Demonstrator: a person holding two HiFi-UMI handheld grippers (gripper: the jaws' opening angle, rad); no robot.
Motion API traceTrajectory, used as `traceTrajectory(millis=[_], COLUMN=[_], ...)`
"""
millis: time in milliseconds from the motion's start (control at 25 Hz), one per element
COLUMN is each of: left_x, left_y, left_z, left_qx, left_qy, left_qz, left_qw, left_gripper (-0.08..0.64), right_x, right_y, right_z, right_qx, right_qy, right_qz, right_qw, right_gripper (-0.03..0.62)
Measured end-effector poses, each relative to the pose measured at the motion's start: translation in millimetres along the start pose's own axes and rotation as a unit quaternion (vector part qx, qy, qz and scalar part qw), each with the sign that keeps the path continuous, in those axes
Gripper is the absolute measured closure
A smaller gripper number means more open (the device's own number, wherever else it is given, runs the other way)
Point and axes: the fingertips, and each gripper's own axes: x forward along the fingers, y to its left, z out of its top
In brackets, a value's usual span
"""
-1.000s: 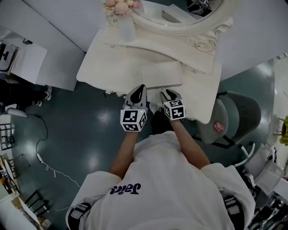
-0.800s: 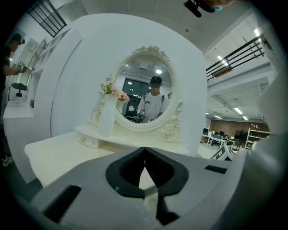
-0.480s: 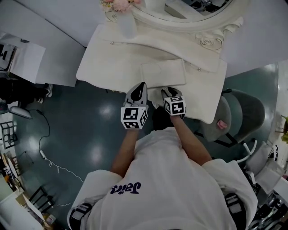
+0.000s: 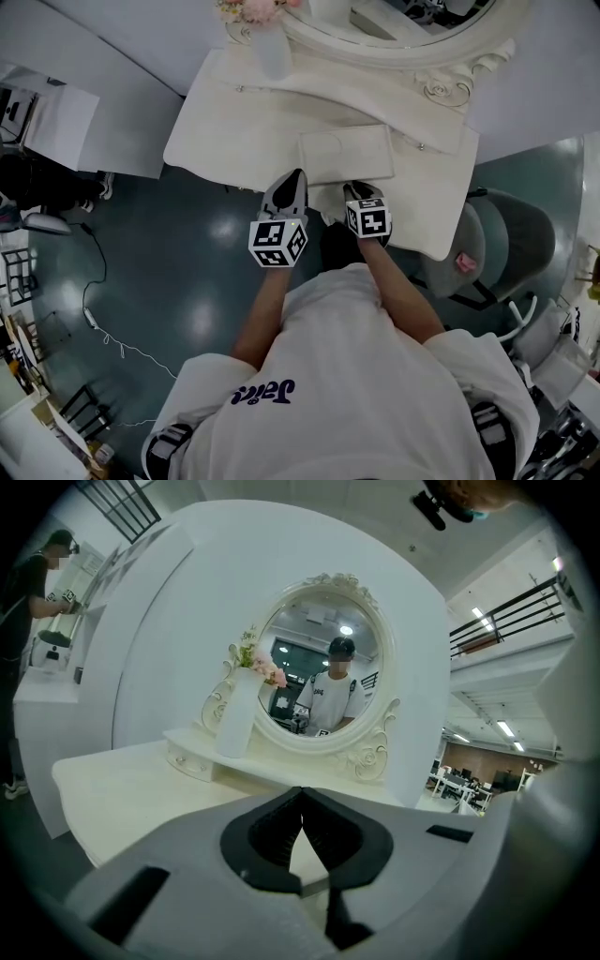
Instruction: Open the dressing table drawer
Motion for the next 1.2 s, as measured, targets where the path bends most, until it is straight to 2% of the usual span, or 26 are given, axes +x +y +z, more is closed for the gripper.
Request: traceTrajectory(millis=[280,1200], left_x=[-6.0,-37.9], left_y=[-1.3,-22.9], left_z=[-4.5,-15.5], left_qx=[-0.002,0.004], left_qy=[0.001,-0.005], left_qz=[0.0,-0.01], left_qw=[1.0,0.9999], left_gripper=[0.545,0.545], right_x=[-3.1,-31.0], right_y=[2.7,14.7], right_z=[-1.5,-39.4], right_qx=[-0.02,-0.027], right_qy=[0.004,0.01], right_qz=[-0.007,-0.008], right_qw=[1.0,1.0], right_gripper=[0.523,0.523])
